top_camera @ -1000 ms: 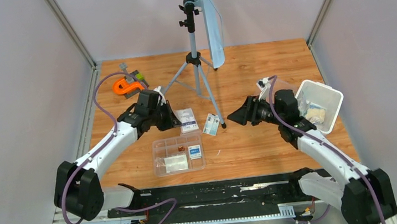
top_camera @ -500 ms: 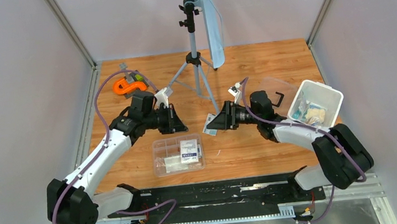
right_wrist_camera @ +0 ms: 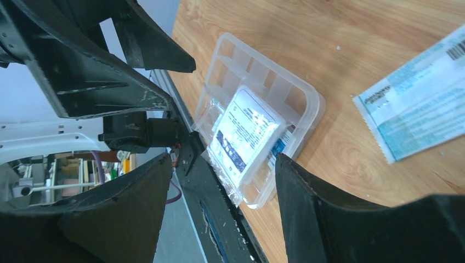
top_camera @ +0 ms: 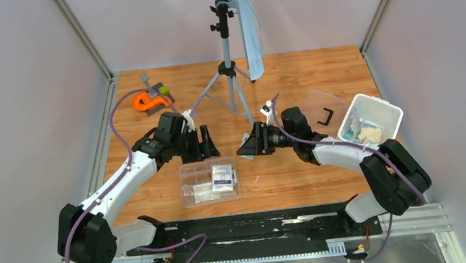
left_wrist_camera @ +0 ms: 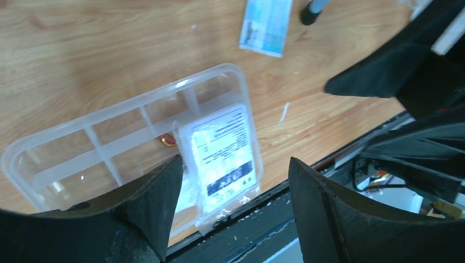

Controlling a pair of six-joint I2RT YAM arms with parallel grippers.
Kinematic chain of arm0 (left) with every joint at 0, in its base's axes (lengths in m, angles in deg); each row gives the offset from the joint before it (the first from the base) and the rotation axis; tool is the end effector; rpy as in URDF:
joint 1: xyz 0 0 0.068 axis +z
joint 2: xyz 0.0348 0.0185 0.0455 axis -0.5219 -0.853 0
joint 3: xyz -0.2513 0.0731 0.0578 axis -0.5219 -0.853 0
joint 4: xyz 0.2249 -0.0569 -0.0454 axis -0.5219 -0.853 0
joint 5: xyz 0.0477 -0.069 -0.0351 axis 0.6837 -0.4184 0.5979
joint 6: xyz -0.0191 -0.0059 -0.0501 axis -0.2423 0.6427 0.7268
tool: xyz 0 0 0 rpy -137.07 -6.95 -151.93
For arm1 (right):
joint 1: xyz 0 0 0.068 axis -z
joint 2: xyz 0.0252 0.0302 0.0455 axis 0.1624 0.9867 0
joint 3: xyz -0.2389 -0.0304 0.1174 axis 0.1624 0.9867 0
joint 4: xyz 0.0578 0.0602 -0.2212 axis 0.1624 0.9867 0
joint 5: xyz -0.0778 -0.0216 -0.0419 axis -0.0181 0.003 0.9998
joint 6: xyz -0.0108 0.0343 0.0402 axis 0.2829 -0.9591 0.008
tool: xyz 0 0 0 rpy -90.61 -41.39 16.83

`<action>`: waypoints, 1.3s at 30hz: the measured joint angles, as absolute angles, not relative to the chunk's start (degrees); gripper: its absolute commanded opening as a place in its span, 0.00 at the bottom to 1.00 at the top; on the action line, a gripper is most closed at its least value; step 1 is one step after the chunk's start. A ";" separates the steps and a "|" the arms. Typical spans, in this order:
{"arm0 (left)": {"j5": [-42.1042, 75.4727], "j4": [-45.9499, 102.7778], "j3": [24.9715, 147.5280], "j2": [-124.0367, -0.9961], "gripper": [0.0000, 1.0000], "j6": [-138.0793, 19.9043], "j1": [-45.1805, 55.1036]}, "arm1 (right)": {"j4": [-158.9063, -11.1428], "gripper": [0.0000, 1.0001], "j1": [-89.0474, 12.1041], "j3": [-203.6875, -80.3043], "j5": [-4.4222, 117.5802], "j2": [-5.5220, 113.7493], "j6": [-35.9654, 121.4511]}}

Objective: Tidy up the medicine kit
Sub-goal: Pick up the medical item from the medicine box compartment.

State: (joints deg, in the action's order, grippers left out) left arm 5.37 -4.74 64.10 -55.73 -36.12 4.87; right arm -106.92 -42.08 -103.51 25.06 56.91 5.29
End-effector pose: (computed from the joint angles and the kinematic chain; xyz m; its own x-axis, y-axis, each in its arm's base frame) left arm 0.1923 -0.1095 0.2601 -0.9105 -0.1417 -0.3885 0.1207 0.8075 -0.5774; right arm 0.2211 0.1688 0.2097 -0.8862 0.0737 -0.4575 -0.3917 0.4083 0.8246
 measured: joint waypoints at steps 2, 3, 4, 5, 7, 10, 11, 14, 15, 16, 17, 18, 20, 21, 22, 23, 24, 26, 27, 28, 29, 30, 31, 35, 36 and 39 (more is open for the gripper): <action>6.95 -4.80 62.77 -55.86 0.72 -35.90 4.85 | -104.84 0.67 -42.10 -103.51 26.31 55.88 6.40; 7.23 -4.65 62.02 -56.19 0.69 -35.84 4.85 | -104.10 0.67 -42.12 -103.51 26.81 55.44 6.84; 7.34 -4.34 61.26 -56.87 0.68 -35.84 4.85 | -103.40 0.67 -42.14 -103.51 27.34 55.05 7.34; 7.16 -4.06 60.54 -57.92 0.66 -35.84 4.87 | -102.90 0.67 -42.16 -103.51 27.66 54.83 7.69; 6.79 -3.49 59.64 -59.80 0.64 -35.86 4.85 | -101.91 0.66 -42.16 -103.51 28.04 54.66 8.13; 5.55 -1.96 57.11 -63.80 0.61 -35.47 4.70 | -100.97 0.66 -42.16 -103.53 28.45 54.66 8.59; 5.50 -1.96 56.63 -64.15 0.60 -35.40 4.54 | -100.82 0.66 -42.16 -103.55 28.60 54.66 8.76; 5.39 -1.57 56.47 -64.34 0.55 -35.44 4.11 | -100.41 0.66 -42.18 -103.62 28.89 54.66 9.05; 5.39 -1.33 56.52 -64.47 0.54 -35.51 3.95 | -100.32 0.66 -42.18 -103.64 28.93 54.66 9.15; 5.42 -1.17 56.58 -64.74 0.50 -35.66 3.74 | -99.97 0.66 -42.18 -103.81 28.98 54.66 9.22; 5.44 -1.04 56.60 -65.08 0.48 -35.71 3.52 | -99.77 0.66 -42.21 -103.94 29.04 54.66 9.24; 5.44 -1.00 56.67 -65.52 0.43 -35.86 3.30 | -99.58 0.66 -42.21 -104.16 29.08 54.66 9.26; 5.31 -0.63 56.71 -66.53 0.33 -35.95 2.77 | -99.47 0.66 -42.23 -104.51 29.11 54.68 9.40; 5.07 -0.34 56.84 -66.99 0.27 -35.99 2.53 | -99.42 0.66 -42.27 -104.69 29.13 54.68 9.42; 4.91 -0.13 57.02 -67.23 0.13 -35.93 2.31 | -99.38 0.66 -42.29 -104.82 29.17 54.68 9.44; 4.74 -0.04 57.24 -67.38 0.06 -35.90 2.16 | -99.31 0.66 -42.34 -104.99 29.24 54.68 9.48; 4.65 -0.06 57.57 -67.47 0.01 -35.79 2.03 | -99.25 0.66 -42.34 -105.10 29.26 54.68 9.53; 4.76 -0.21 58.29 -67.49 0.00 -35.95 1.83 | -99.09 0.66 -42.43 -105.13 29.28 54.68 9.61; 5.11 -0.52 58.77 -67.45 0.00 -36.03 1.79 | -98.90 0.66 -42.47 -105.13 29.28 54.70 9.64; 5.50 -0.91 59.10 -67.27 0.00 -36.01 1.79 | -98.72 0.66 -42.56 -105.13 29.28 54.70 9.64; 5.83 -1.37 59.40 -66.90 0.00 -36.03 1.79 | -98.61 0.66 -42.60 -105.13 29.28 54.70 9.61; 6.09 -1.94 59.71 -66.27 0.00 -36.03 1.79 | -98.61 0.66 -42.67 -105.13 29.28 54.77 9.59; 6.22 -2.62 60.08 -65.28 0.00 -36.03 1.79 | -98.72 0.66 -42.73 -105.13 29.26 54.96 9.57; 5.53 -4.63 63.12 -60.78 0.00 -35.99 1.79 | -100.25 0.66 -43.50 -105.10 28.98 56.69 8.52; 5.04 -4.61 63.88 -59.82 0.00 -35.88 1.79 | -100.82 0.66 -43.85 -105.10 28.71 57.21 8.02; 2.75 -3.51 65.04 -57.61 0.00 -34.92 1.79 | -102.44 0.65 -45.03 -105.15 28.06 58.85 6.93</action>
State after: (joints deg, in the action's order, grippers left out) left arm 2.75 -3.51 65.04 -57.61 -34.92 1.79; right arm -102.44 -45.03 -105.15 28.06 58.85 6.93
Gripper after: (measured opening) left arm 0.010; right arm 0.663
